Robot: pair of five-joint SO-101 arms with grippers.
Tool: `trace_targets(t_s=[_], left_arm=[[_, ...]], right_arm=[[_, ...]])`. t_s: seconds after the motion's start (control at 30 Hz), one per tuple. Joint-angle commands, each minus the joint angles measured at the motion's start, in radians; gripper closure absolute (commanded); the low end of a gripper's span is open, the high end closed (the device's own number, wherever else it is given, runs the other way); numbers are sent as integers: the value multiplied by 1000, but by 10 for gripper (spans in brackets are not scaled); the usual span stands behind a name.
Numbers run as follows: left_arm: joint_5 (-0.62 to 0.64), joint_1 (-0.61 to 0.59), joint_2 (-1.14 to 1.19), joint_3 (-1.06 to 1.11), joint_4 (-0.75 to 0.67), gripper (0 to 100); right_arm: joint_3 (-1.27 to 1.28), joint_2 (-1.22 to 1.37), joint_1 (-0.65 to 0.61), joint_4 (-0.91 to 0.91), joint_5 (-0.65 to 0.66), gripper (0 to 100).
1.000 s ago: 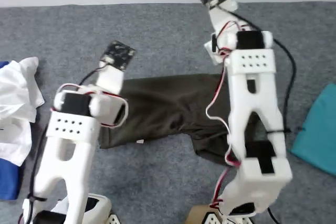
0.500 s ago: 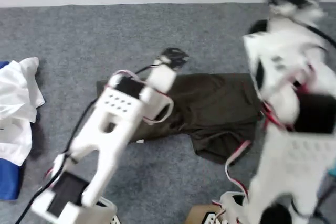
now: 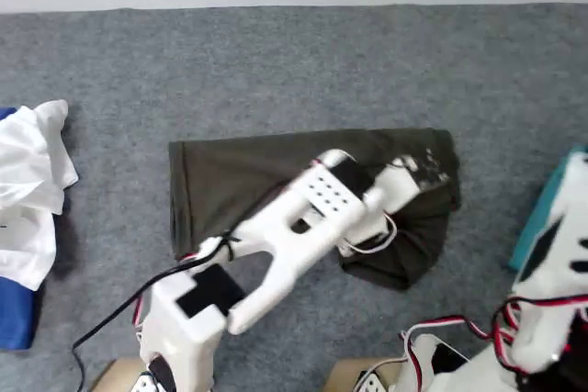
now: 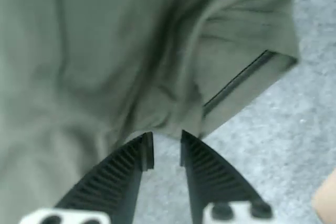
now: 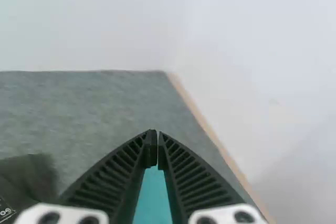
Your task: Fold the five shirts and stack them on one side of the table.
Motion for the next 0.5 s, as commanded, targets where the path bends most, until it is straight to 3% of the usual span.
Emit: trace_targets(t_s=[0.0,0.47], left_arm=[[-11,40,43,-94,28,874],[-48,60,204,-228,84,872]], right_arm=[[-44,-16,87,50,15,988],[-44,-35,148,117,15,988]])
